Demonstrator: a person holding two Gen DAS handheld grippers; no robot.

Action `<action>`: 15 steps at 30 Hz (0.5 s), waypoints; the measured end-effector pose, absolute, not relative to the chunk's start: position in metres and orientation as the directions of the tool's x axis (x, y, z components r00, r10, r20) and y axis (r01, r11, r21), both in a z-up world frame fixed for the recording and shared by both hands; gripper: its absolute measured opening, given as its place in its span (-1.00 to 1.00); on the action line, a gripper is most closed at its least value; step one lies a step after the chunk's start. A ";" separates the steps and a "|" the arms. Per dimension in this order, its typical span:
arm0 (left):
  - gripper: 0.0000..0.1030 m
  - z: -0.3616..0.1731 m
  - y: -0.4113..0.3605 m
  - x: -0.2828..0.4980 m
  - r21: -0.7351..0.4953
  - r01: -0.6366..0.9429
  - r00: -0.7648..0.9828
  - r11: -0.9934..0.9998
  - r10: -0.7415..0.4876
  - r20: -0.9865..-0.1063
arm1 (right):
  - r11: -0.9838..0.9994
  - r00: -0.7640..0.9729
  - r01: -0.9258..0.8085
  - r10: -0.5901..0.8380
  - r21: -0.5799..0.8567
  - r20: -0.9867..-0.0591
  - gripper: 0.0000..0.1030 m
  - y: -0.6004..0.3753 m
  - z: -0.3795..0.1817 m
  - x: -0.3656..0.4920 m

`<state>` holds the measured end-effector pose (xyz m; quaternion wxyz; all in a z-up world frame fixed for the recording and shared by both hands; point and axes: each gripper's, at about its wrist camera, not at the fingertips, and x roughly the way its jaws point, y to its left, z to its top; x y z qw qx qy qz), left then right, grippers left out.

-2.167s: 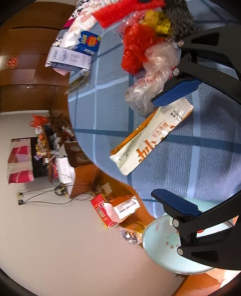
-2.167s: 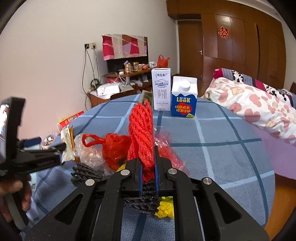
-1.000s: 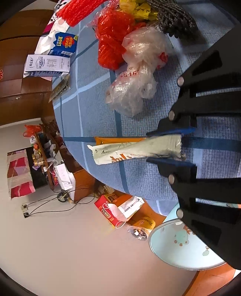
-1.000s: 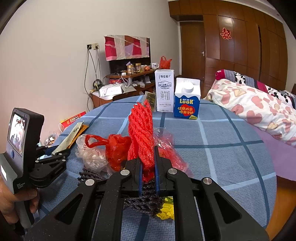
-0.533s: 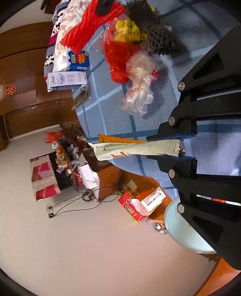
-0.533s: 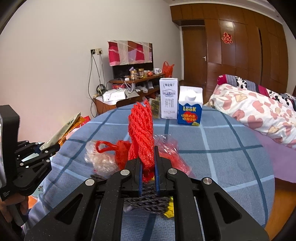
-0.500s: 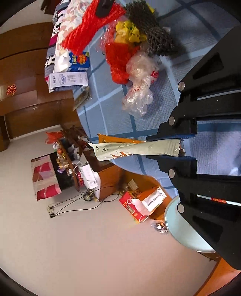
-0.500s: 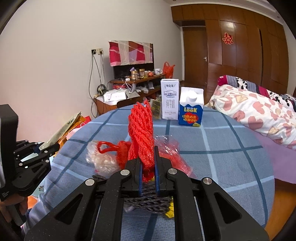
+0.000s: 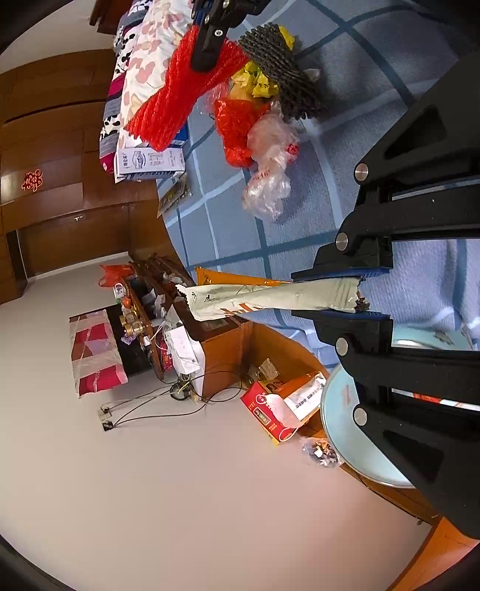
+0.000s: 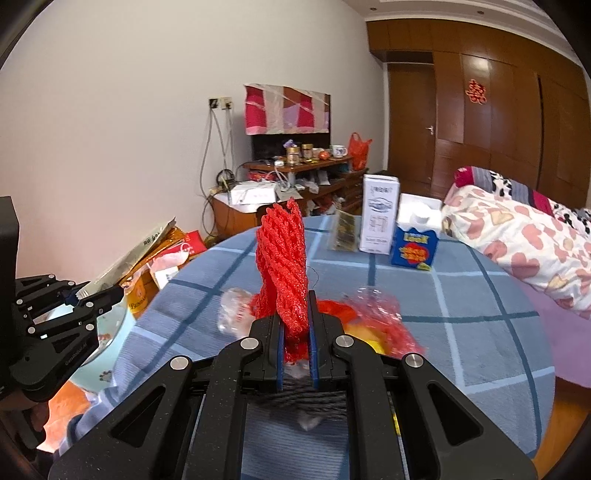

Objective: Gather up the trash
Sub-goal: 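Carry the white wrapper and red mesh net over the teal bin with both grippers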

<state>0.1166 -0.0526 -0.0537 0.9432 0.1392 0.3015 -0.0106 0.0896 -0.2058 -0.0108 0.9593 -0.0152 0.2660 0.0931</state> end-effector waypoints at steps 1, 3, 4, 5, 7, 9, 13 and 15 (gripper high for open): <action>-0.75 -0.053 -0.050 0.115 0.256 0.102 0.818 0.961 0.065 -0.571 | 0.981 0.840 -0.194 0.174 0.015 -0.514 -0.79 -0.202 -0.011 0.090; -0.75 -0.053 -0.045 0.113 0.256 0.097 0.819 0.962 0.069 -0.570 | 0.979 0.836 -0.203 0.177 0.006 -0.519 -0.79 -0.195 -0.012 0.090; -0.75 -0.053 -0.043 0.111 0.257 0.095 0.819 0.962 0.071 -0.569 | 0.979 0.835 -0.206 0.178 0.005 -0.522 -0.79 -0.194 -0.013 0.091; -0.75 -0.053 -0.041 0.110 0.257 0.093 0.819 0.962 0.073 -0.569 | 0.978 0.834 -0.207 0.177 0.002 -0.523 -0.79 -0.192 -0.014 0.091; -0.75 -0.054 -0.037 0.110 0.256 0.089 0.819 0.963 0.076 -0.569 | 0.978 0.831 -0.209 0.174 -0.006 -0.528 -0.79 -0.189 -0.015 0.092; -0.75 -0.054 -0.033 0.110 0.253 0.086 0.817 0.964 0.077 -0.571 | 0.977 0.830 -0.211 0.171 -0.015 -0.530 -0.79 -0.186 -0.015 0.092; -0.75 -0.056 -0.025 0.108 0.249 0.081 0.815 0.965 0.080 -0.574 | 0.976 0.828 -0.218 0.169 -0.028 -0.534 -0.79 -0.179 -0.016 0.094; -0.75 -0.056 -0.022 0.107 0.248 0.079 0.815 0.966 0.080 -0.574 | 0.974 0.826 -0.224 0.173 -0.032 -0.536 -0.79 -0.175 -0.016 0.093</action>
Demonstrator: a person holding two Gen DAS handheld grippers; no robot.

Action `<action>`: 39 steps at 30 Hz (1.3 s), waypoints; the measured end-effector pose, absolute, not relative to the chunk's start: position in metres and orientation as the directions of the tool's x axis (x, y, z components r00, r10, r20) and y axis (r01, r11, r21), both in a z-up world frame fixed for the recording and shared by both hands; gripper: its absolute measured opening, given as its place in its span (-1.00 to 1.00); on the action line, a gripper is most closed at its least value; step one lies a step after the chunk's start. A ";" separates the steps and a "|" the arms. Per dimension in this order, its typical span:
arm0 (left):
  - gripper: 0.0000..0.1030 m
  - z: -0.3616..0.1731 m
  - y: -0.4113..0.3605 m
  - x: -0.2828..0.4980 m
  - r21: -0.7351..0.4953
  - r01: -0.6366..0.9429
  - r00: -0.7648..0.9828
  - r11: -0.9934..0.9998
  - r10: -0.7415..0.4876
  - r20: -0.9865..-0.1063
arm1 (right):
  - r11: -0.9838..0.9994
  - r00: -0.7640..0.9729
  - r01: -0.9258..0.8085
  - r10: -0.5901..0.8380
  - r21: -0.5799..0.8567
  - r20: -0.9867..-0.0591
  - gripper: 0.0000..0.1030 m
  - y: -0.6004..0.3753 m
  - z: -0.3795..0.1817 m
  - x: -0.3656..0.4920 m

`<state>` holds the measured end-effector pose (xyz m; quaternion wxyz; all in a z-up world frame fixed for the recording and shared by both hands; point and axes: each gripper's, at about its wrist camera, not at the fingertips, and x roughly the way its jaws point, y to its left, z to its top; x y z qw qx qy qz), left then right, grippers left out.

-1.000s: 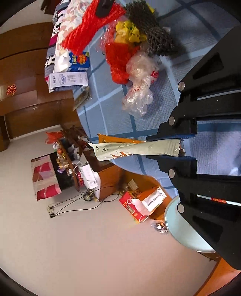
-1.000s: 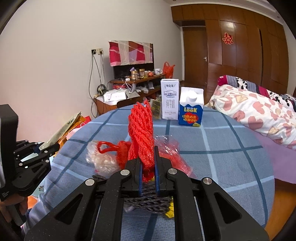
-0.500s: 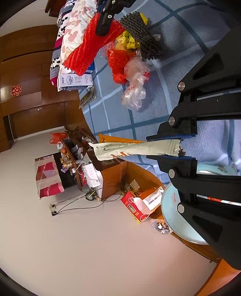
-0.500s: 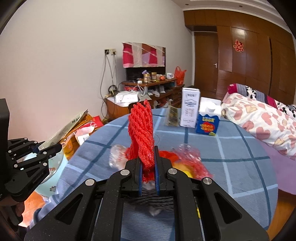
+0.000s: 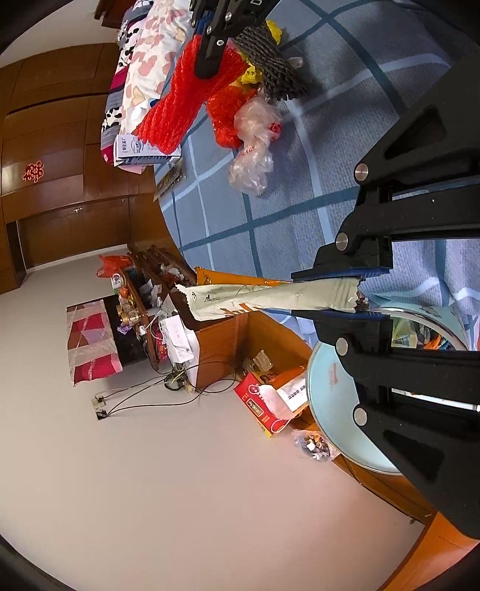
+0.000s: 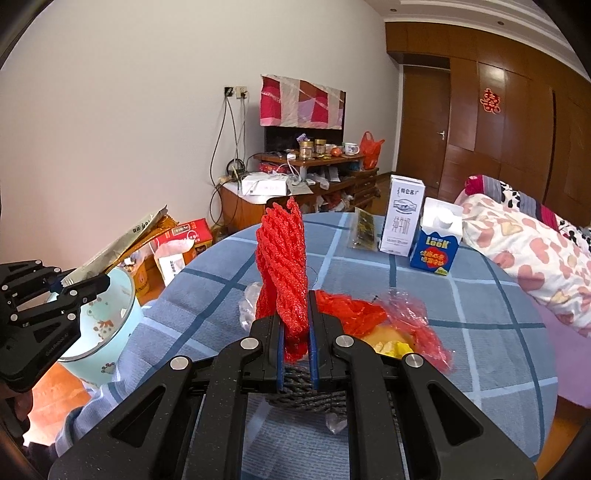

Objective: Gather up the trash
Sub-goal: 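Carry the white wrapper and red mesh net over the teal bin with both grippers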

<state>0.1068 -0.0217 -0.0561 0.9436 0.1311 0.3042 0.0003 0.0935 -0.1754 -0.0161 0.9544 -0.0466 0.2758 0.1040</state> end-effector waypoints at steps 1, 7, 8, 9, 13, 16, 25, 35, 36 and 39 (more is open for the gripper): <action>-0.75 -0.056 -0.020 0.106 0.248 0.078 0.816 0.966 0.082 -0.573 | 0.973 0.826 -0.226 0.174 -0.033 -0.536 -0.79 -0.174 -0.016 0.094; -0.75 -0.055 -0.004 0.100 0.257 0.059 0.815 0.964 0.102 -0.570 | 0.967 0.823 -0.252 0.191 -0.042 -0.534 -0.79 -0.162 -0.015 0.094; -0.75 -0.055 0.001 0.098 0.259 0.053 0.814 0.964 0.109 -0.571 | 0.965 0.822 -0.259 0.197 -0.044 -0.534 -0.79 -0.159 -0.014 0.095; -0.75 -0.055 0.003 0.097 0.260 0.050 0.813 0.964 0.112 -0.571 | 0.963 0.820 -0.266 0.201 -0.046 -0.535 -0.79 -0.156 -0.014 0.095; -0.75 -0.057 0.019 0.092 0.266 0.029 0.807 0.964 0.134 -0.575 | 0.954 0.813 -0.294 0.219 -0.055 -0.539 -0.79 -0.143 -0.016 0.095; -0.75 -0.059 0.032 0.087 0.270 0.012 0.803 0.963 0.152 -0.577 | 0.947 0.806 -0.317 0.235 -0.061 -0.543 -0.79 -0.132 -0.017 0.095; -0.75 -0.063 0.060 0.074 0.276 -0.030 0.789 0.961 0.193 -0.583 | 0.921 0.783 -0.382 0.281 -0.073 -0.556 -0.79 -0.100 -0.022 0.097; -0.75 -0.072 0.084 0.064 0.279 -0.074 0.767 0.958 0.233 -0.597 | 0.889 0.756 -0.449 0.323 -0.091 -0.569 -0.79 -0.065 -0.029 0.097; -0.75 -0.073 0.087 0.063 0.282 -0.077 0.765 0.956 0.238 -0.599 | 0.886 0.753 -0.455 0.328 -0.092 -0.570 -0.79 -0.062 -0.029 0.097; -0.75 -0.075 0.095 0.060 0.287 -0.090 0.758 0.954 0.253 -0.601 | 0.874 0.743 -0.476 0.342 -0.095 -0.576 -0.79 -0.051 -0.030 0.099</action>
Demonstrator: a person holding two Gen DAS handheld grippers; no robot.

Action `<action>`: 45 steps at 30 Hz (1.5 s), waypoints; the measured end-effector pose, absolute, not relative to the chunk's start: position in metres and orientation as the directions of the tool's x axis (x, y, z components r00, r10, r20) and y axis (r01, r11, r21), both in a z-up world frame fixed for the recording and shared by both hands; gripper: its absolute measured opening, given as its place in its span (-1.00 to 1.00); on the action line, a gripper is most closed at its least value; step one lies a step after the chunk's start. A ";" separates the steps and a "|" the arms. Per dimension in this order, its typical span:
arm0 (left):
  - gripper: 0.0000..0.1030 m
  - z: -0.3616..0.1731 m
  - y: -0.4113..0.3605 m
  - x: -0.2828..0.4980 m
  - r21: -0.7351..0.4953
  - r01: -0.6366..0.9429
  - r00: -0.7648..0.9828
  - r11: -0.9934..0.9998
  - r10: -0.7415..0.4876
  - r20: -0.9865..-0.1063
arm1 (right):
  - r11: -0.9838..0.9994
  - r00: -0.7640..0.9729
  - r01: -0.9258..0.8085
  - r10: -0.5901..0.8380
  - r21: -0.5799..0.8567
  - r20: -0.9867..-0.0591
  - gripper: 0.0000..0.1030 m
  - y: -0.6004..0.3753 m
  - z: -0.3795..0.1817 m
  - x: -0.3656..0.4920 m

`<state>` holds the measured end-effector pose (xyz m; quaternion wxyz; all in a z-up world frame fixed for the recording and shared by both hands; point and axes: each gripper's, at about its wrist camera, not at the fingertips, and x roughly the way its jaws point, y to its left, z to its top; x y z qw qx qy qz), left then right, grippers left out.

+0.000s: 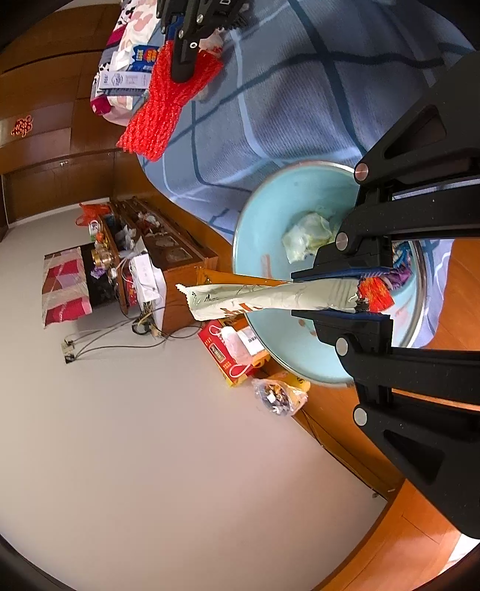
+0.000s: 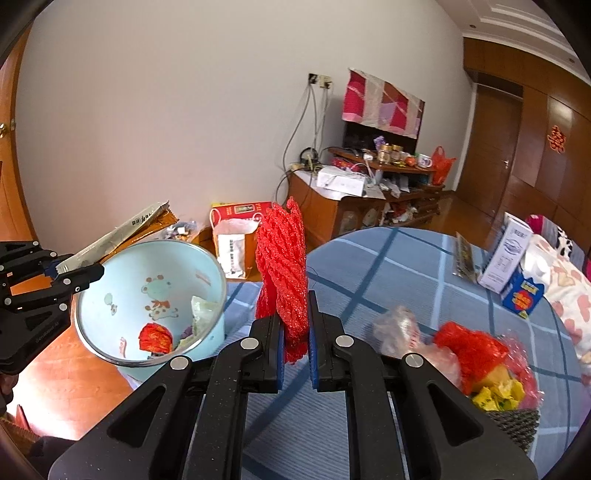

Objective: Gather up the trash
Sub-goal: 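Carry the white wrapper and red mesh net over the teal bin with both grippers, then open both grippers over the teal bin to drop the wrapper and net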

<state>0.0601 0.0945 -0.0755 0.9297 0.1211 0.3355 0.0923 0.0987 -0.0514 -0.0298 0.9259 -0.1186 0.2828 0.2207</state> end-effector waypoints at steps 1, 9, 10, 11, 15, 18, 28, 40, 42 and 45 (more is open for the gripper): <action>-0.75 -0.076 0.096 0.059 0.289 -0.094 0.756 0.953 0.258 -0.602 | 0.872 0.740 -0.480 0.344 -0.096 -0.577 -0.79 -0.049 -0.030 0.099; -0.75 -0.082 0.116 0.052 0.295 -0.127 0.736 0.947 0.290 -0.612 | 0.843 0.716 -0.526 0.368 -0.112 -0.593 -0.79 -0.025 -0.036 0.100; -0.75 -0.082 0.118 0.051 0.296 -0.128 0.735 0.947 0.291 -0.612 | 0.839 0.712 -0.532 0.371 -0.113 -0.595 -0.79 -0.021 -0.037 0.100; -0.75 -0.083 0.120 0.050 0.297 -0.130 0.733 0.946 0.294 -0.613 | 0.836 0.710 -0.537 0.374 -0.114 -0.597 -0.79 -0.018 -0.038 0.100; -0.75 -0.085 0.126 0.049 0.301 -0.143 0.725 0.943 0.307 -0.616 | 0.826 0.700 -0.552 0.381 -0.118 -0.604 -0.79 -0.009 -0.040 0.102; -0.74 -0.086 0.132 0.047 0.301 -0.161 0.721 0.940 0.320 -0.614 | 0.816 0.695 -0.564 0.388 -0.124 -0.606 -0.79 -0.002 -0.041 0.102; -0.74 -0.085 0.142 0.046 0.297 -0.188 0.717 0.936 0.338 -0.610 | 0.791 0.679 -0.595 0.403 -0.139 -0.614 -0.79 0.016 -0.045 0.102; -0.74 -0.084 0.141 0.047 0.294 -0.192 0.716 0.936 0.339 -0.611 | 0.780 0.671 -0.610 0.412 -0.143 -0.616 -0.79 0.023 -0.047 0.100; -0.73 -0.084 0.141 0.047 0.294 -0.192 0.716 0.936 0.338 -0.611 | 0.778 0.670 -0.612 0.414 -0.143 -0.616 -0.79 0.024 -0.047 0.100; -0.73 -0.084 0.141 0.047 0.292 -0.191 0.715 0.937 0.337 -0.612 | 0.774 0.667 -0.616 0.417 -0.144 -0.618 -0.79 0.026 -0.047 0.099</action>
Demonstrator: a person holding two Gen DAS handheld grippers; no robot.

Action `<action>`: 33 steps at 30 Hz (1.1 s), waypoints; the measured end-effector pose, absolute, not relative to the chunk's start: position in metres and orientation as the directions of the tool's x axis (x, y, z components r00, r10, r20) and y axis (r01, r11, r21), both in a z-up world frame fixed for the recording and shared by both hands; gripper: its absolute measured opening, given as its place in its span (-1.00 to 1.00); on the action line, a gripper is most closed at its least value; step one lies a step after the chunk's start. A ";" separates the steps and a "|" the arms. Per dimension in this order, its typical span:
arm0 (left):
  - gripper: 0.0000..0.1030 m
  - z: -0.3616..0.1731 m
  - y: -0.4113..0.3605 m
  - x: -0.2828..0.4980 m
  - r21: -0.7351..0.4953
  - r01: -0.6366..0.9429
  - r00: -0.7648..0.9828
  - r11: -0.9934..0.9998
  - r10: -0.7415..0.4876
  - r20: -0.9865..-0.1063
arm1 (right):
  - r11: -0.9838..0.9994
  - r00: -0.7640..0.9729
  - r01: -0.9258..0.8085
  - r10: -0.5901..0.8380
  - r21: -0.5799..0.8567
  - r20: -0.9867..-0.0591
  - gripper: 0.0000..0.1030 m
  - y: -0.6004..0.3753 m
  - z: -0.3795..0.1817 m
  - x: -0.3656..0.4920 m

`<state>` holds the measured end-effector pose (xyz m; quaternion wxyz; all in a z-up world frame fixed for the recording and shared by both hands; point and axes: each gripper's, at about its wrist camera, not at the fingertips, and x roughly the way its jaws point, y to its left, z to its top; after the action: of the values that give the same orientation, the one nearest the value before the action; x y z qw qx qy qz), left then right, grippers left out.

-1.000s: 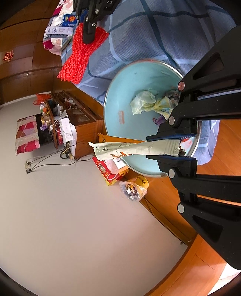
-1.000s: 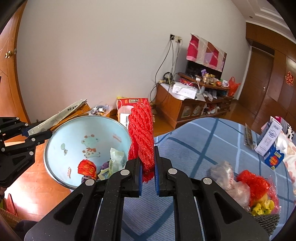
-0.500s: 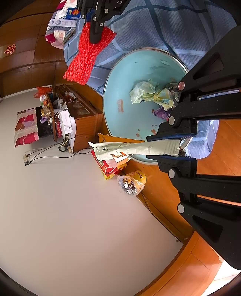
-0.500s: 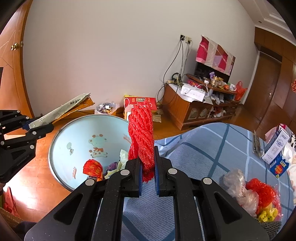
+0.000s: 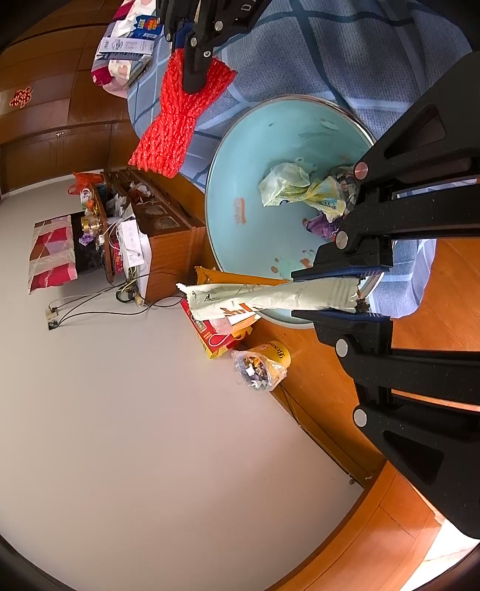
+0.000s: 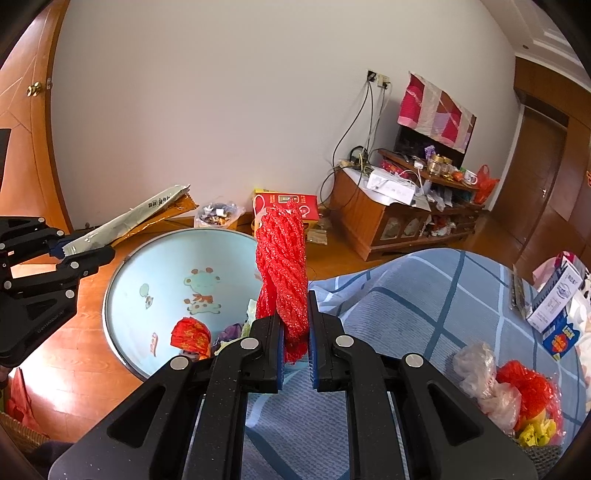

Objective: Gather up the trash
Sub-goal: 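Open both grippers over the teal bin to drop the wrapper and net, then move both grippers back to the trash pile on the bed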

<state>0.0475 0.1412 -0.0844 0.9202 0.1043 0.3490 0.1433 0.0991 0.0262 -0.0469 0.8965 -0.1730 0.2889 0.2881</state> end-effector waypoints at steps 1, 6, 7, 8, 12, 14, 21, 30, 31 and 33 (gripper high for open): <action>-0.72 -0.085 0.141 0.048 0.292 -0.190 0.715 0.937 0.336 -0.613 | 0.773 0.665 -0.618 0.418 -0.143 -0.619 -0.79 0.027 -0.047 0.099; -0.62 -0.085 0.140 0.048 0.283 -0.182 0.715 0.942 0.324 -0.619 | 0.764 0.655 -0.630 0.425 -0.141 -0.624 -0.79 0.031 -0.050 0.099; -0.56 -0.086 0.140 0.048 0.282 -0.181 0.715 0.942 0.323 -0.620 | 0.758 0.647 -0.638 0.431 -0.137 -0.630 -0.78 0.033 -0.051 0.099; -0.49 -0.086 0.139 0.048 0.278 -0.180 0.715 0.944 0.319 -0.622 | 0.754 0.642 -0.642 0.433 -0.136 -0.633 -0.77 0.035 -0.052 0.099; 0.07 -0.090 0.135 0.048 0.271 -0.163 0.714 0.949 0.303 -0.631 | 0.754 0.636 -0.645 0.437 -0.127 -0.637 -0.39 0.038 -0.056 0.098; 0.18 -0.092 0.132 0.047 0.267 -0.164 0.717 0.950 0.301 -0.629 | 0.758 0.639 -0.640 0.430 -0.130 -0.638 -0.27 0.036 -0.057 0.098; 0.50 -0.102 0.115 0.049 0.263 -0.133 0.713 0.955 0.277 -0.644 | 0.815 0.684 -0.566 0.381 -0.123 -0.622 0.07 0.001 -0.047 0.098; 0.50 -0.111 0.094 0.051 0.266 -0.082 0.716 0.961 0.242 -0.655 | 0.930 0.788 -0.344 0.212 -0.129 -0.578 0.07 -0.118 -0.027 0.082; 0.50 -0.111 0.092 0.051 0.266 -0.080 0.718 0.961 0.240 -0.654 | 0.939 0.797 -0.317 0.189 -0.131 -0.574 0.07 -0.130 -0.026 0.080; 0.50 -0.111 0.087 0.053 0.265 -0.074 0.721 0.962 0.235 -0.652 | 0.963 0.812 -0.235 0.122 -0.129 -0.570 0.07 -0.167 -0.027 0.078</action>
<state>0.0527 0.0871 -0.1110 0.9210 0.1105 0.3640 0.0838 0.0781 -0.1668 -0.0266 0.9470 -0.0970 0.2914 0.0942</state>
